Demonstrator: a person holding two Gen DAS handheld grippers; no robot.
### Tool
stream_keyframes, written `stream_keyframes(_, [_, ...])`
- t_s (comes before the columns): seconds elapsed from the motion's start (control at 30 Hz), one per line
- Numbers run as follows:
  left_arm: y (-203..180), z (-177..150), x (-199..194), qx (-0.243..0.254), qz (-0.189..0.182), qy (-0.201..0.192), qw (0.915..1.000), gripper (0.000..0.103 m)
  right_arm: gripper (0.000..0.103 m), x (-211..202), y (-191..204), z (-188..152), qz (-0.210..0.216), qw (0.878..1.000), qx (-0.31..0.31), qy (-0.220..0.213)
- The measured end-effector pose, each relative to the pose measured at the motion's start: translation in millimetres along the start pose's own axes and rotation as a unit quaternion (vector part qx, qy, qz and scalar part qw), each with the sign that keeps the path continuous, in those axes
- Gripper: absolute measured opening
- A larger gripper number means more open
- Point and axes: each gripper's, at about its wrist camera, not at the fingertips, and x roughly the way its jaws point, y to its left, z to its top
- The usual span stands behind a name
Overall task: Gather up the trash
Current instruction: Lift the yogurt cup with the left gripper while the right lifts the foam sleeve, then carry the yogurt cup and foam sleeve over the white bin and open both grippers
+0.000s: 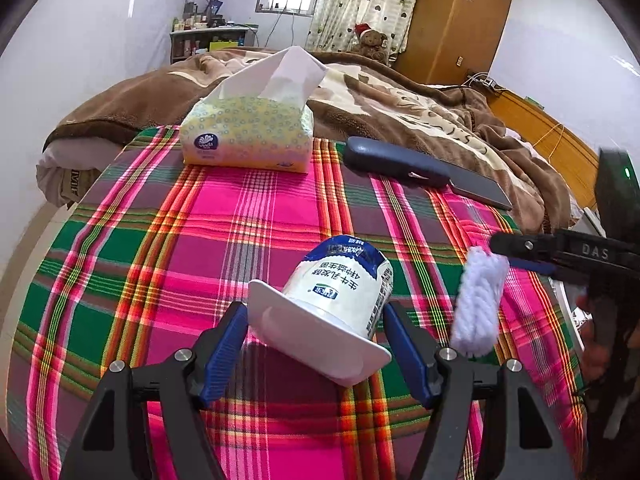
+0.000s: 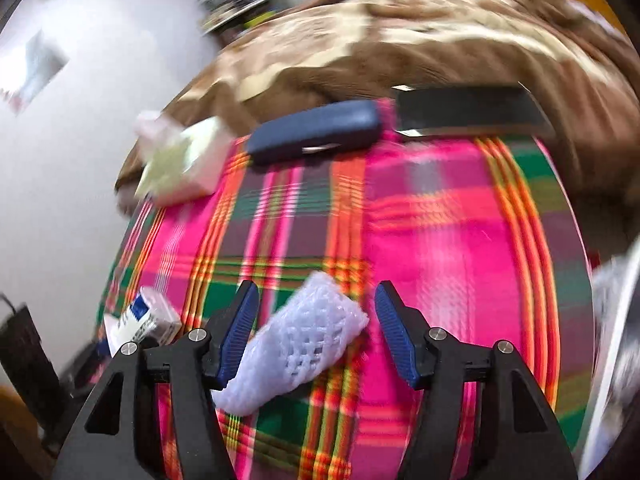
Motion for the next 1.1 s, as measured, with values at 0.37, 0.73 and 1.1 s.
stream_keyframes(0.37, [2,1,2,0.008,0.010,0.001,0.9999,0.070,0.062,26,30,-14,-0.005,0.999,-0.029,0.029])
stream_keyframes(0.73, [15,2,1,0.005,0.019,0.001,0.9998,0.070,0.036,33,47,-18,0.002,0.997,-0.074,0.022])
stream_keyframes(1.1, [11,2,10,0.013,0.005,0.007,0.9999,0.070,0.024,6,35,-20,-0.004,0.996,-0.084,0.003])
